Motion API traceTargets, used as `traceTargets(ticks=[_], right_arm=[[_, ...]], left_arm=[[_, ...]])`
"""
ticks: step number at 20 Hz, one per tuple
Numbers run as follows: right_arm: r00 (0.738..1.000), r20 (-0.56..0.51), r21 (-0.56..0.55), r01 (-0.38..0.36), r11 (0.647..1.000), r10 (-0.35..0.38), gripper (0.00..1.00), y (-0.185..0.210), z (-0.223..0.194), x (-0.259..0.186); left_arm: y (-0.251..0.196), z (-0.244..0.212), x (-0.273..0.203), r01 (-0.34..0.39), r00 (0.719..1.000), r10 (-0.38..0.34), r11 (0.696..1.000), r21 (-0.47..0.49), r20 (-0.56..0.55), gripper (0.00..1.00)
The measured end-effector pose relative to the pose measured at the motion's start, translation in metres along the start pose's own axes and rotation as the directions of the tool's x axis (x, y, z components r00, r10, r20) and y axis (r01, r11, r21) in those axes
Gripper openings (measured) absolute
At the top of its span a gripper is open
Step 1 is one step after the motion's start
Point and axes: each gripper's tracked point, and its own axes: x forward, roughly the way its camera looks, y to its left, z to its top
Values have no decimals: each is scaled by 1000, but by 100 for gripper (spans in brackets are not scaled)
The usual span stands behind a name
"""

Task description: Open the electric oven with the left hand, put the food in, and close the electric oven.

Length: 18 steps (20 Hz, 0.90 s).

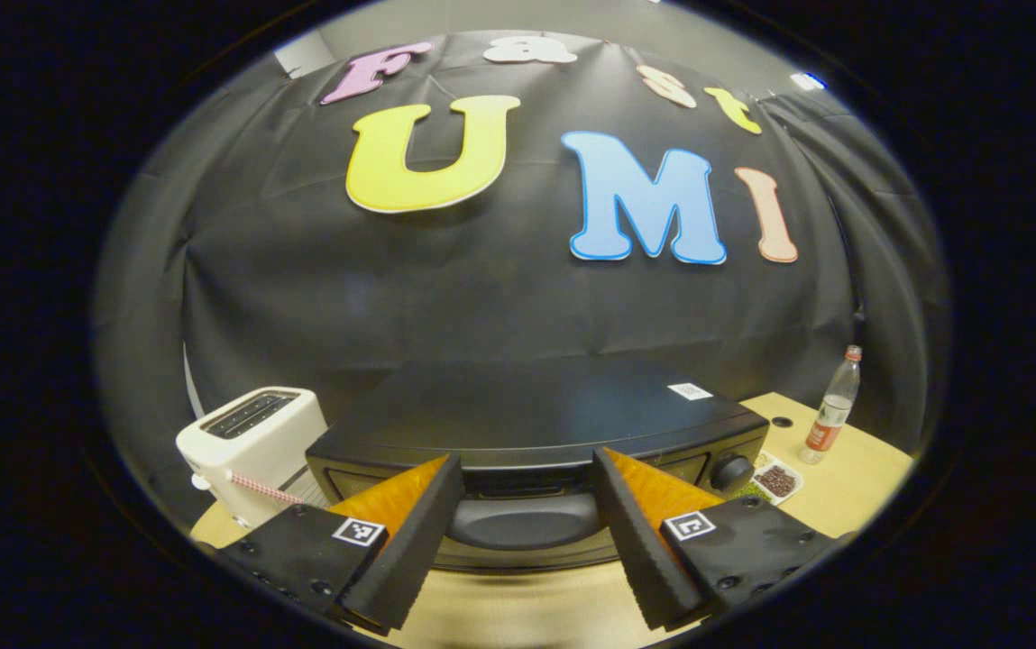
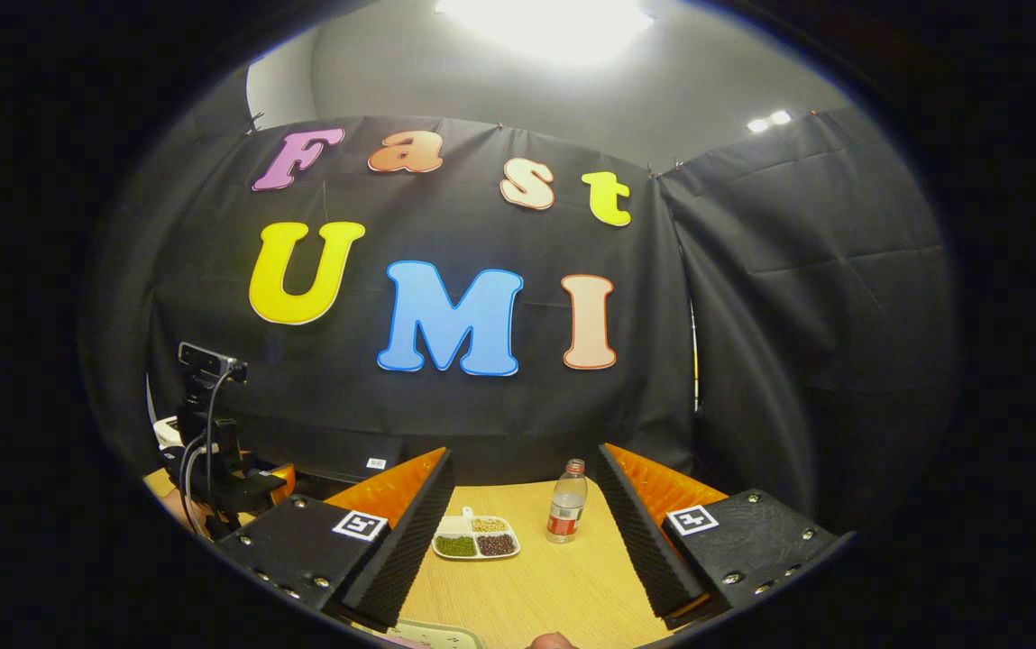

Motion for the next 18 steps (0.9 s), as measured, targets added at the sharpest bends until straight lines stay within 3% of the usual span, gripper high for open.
traceTargets(ticks=[3, 4, 6, 16, 17, 18], right_arm=[[1000, 1, -8, 8, 1000, -8, 97, -3, 0, -4], [1000, 2, -16, 5, 1000, -5, 97, -3, 0, -6], [1000, 10, -30, -4, 1000, 4, 97, -3, 2, -8], [996, 24, -5, -90, 996, 91, 97, 3, 8, -18], [995, 28, -4, -97, 995, 97, 97, 2, 9, -20], [994, 29, -5, -104, 995, 104, 97, 1, 9, -20]], left_arm=[[0, 0, -1, -9, 1000, 9, 1000, 24, 16, 96], [0, -1, 0, -11, 1000, 11, 1000, 22, 18, 100], [0, -2, 0, -15, 1000, 15, 1000, 13, 18, 97], [-4, -22, -42, -47, 999, 48, 998, 34, -14, 100], [-4, -24, -46, -52, 998, 53, 998, 36, -17, 96], [-5, -28, -50, -58, 998, 58, 998, 38, -23, 100]])
